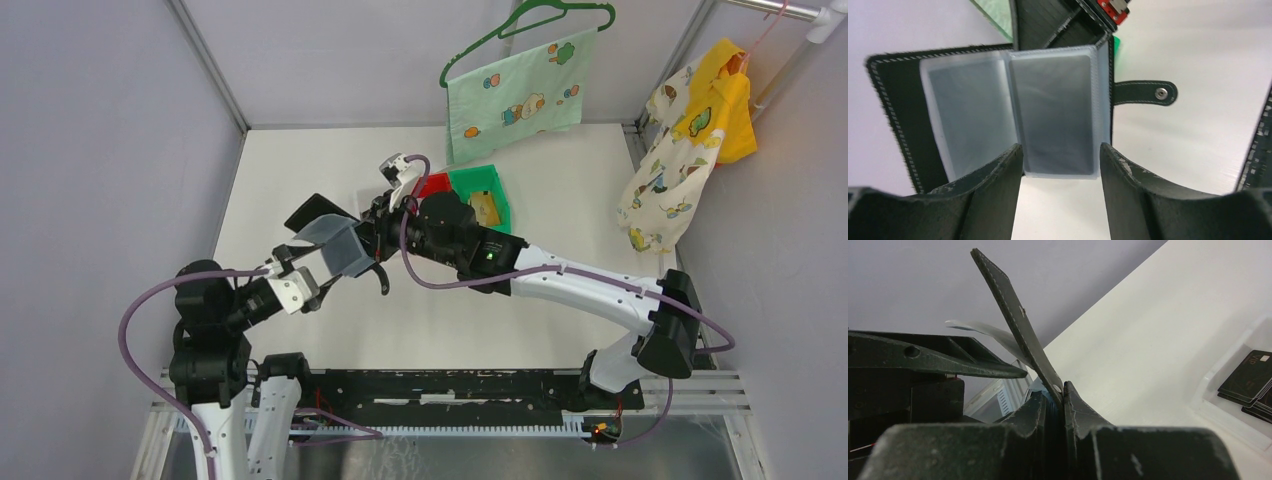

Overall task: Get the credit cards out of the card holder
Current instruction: Remove the credit card from the card holder.

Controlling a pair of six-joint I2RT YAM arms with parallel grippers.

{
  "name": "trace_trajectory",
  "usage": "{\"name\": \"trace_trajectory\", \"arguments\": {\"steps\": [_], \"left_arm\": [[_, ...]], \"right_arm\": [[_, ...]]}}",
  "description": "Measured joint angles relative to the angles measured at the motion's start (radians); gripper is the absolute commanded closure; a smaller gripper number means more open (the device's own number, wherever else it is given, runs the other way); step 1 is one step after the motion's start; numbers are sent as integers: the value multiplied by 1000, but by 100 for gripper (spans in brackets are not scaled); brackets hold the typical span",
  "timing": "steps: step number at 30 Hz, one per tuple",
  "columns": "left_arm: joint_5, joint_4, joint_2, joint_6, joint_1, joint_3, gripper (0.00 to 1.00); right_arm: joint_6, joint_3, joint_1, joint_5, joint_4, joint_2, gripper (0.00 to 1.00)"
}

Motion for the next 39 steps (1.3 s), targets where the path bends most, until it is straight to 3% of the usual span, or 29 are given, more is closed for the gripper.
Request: {"name": "trace_trajectory", "arguments": {"steps": [9, 23, 39], "left_arm": [[-34, 113, -14, -18, 0, -10, 38], [-11, 23, -14, 30, 0, -14, 38], [-54, 60, -19, 30, 0, -14, 42]], "right_arm": [[34, 13, 4, 17, -9, 13, 100], [48, 37, 7, 24, -24, 16, 100], [48, 24, 15, 38, -12, 16, 100]]}}
